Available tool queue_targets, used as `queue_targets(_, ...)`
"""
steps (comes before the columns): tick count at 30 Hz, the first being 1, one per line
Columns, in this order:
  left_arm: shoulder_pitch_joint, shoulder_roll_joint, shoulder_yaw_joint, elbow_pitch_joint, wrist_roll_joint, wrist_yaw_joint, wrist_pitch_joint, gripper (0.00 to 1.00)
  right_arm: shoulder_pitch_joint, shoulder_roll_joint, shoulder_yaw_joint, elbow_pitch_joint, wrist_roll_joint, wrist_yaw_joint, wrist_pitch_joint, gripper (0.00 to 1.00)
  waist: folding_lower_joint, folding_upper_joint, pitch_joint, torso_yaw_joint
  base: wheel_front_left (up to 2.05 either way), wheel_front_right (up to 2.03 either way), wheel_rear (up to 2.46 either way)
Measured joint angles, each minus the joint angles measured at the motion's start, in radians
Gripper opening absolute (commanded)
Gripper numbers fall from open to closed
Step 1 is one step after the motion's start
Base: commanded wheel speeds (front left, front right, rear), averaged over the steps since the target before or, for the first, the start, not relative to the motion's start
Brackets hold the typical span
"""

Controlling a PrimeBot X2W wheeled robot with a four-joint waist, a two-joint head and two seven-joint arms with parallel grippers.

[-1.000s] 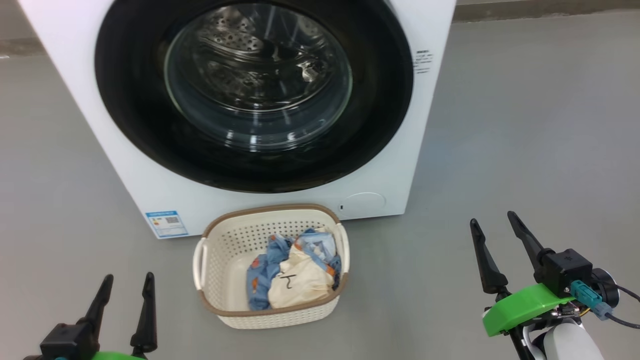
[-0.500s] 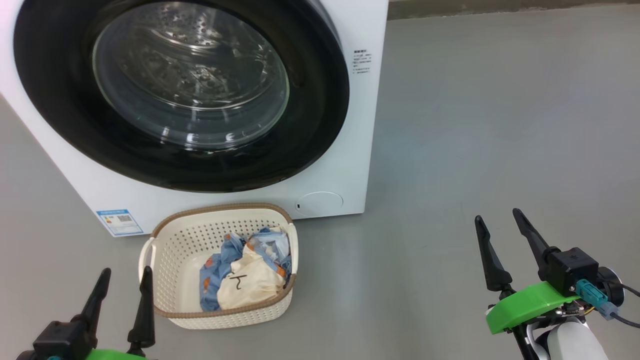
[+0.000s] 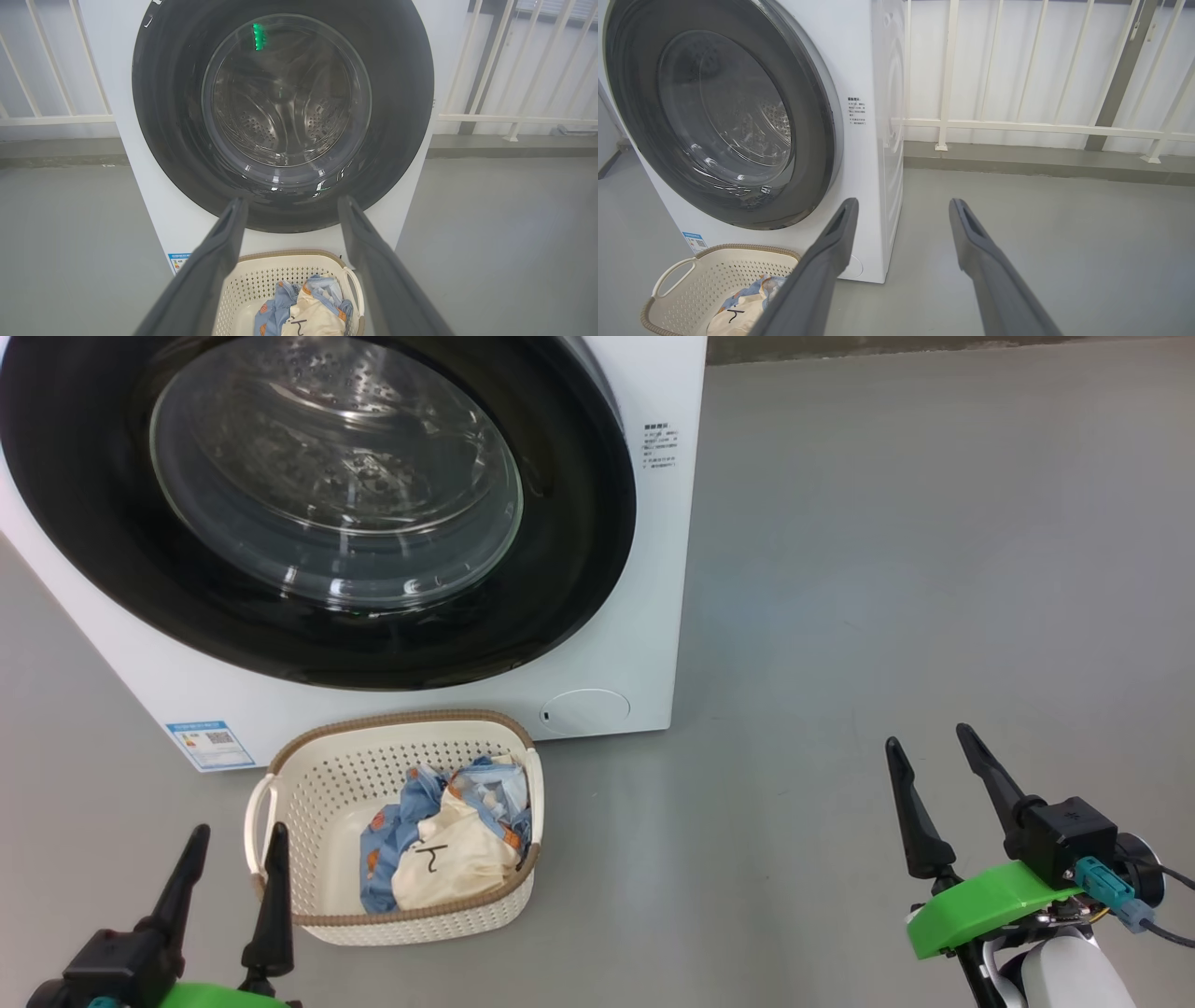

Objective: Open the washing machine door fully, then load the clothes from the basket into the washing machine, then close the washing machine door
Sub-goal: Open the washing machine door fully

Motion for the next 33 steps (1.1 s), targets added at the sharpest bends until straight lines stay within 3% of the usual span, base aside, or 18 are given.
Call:
queue_targets(18,0.001,0.000,-0.008,-0.025,0.005,0.000,0.000,1.00,-0.007,0.000,0.000,0.007,0.023,0.000,0.000,1.00,0.0000,0.0000,0.003,0.006,0.00,0.00,0.00)
queue_targets(26,0.002,0.000,-0.017,-0.025,0.004,0.000,0.000,1.00,-0.079,0.000,0.002,0.007,0.107,0.000,0.000,1.00,0.0000,0.0000,0.020,0.013,0.00,0.00,0.00)
queue_targets(33,0.001,0.000,-0.040,-0.025,-0.003,0.000,0.000,1.00,-0.195,-0.009,-0.035,0.010,0.289,0.000,0.000,1.00,0.0001,0.0000,0.047,0.029,0.00,0.00,0.00)
